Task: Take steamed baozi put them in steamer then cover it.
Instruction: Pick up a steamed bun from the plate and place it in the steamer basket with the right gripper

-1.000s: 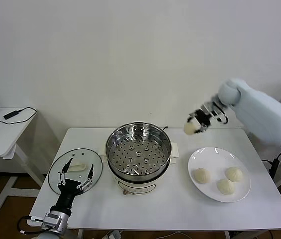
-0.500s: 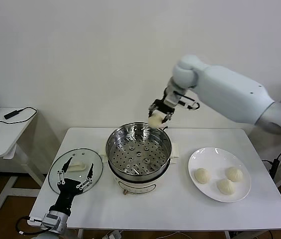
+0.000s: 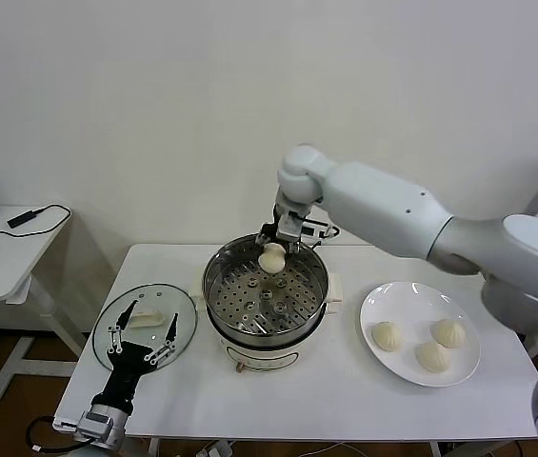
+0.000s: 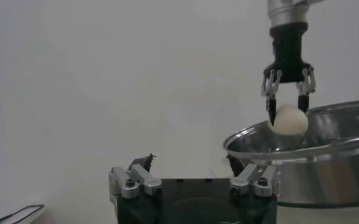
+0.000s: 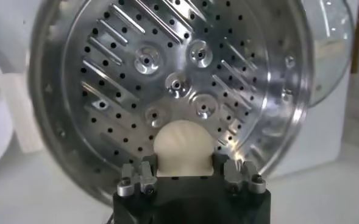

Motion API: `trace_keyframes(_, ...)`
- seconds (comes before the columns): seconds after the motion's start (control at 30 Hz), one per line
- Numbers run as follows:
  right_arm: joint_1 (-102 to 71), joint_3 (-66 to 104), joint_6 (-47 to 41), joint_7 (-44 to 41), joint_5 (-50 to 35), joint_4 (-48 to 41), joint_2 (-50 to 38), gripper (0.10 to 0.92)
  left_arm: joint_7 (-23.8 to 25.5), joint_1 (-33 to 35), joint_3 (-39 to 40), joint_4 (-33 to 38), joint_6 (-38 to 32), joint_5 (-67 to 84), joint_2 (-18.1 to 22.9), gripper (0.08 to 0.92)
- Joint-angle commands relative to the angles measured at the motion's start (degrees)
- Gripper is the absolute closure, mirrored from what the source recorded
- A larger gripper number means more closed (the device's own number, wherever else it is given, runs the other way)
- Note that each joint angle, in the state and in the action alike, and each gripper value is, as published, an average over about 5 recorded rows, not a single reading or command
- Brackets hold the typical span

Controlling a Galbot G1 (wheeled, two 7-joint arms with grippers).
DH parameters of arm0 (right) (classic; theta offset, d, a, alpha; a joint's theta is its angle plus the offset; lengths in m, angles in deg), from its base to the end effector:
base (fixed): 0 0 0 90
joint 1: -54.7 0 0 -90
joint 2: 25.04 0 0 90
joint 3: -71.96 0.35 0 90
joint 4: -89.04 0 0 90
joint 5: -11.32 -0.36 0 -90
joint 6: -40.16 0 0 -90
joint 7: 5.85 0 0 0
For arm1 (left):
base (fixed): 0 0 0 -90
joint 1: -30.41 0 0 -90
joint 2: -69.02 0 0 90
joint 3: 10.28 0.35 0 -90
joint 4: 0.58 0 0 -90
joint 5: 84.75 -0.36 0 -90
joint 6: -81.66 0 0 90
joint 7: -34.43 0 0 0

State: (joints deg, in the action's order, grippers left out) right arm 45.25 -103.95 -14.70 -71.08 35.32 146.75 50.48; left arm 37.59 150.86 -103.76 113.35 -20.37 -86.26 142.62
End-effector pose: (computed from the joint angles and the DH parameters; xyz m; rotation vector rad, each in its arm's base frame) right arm 0.5964 0.1583 -0.0773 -1.9457 0.3978 -2.3854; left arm 0.1868 0.0768 -0.3303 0.2504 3.0005 0.4573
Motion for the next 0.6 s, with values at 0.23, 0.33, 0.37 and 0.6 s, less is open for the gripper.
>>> trace_keyframes(0.23, -4.46, 3.20, 1.15, 0.69, 6.89, -5.84, 4.21, 0.375, 0.64, 0.22, -0.27, -0.48, -1.23, -0.56, 0.05, 0.177)
trace_keyframes(0.33, -4.74, 3.39, 1.56, 0.86, 7.31, -6.34, 4.70, 0.328, 0.60, 0.11, -0.26, -0.62, -1.34, -0.56, 0.04, 0.177)
trace_keyframes(0.37, -4.79, 3.43, 1.66, 0.92, 7.29, -6.46, 4.83, 0.306, 0.58, 0.05, -0.27, -0.65, -1.36, -0.56, 0.03, 0.177)
trace_keyframes(0.6, -3.49, 3.13, 1.21, -0.49, 0.69, -3.44, 2.30, 0.205, 0.27, -0.01, -0.75, -0.22, -1.47, -0.06, -0.22, 0.177)
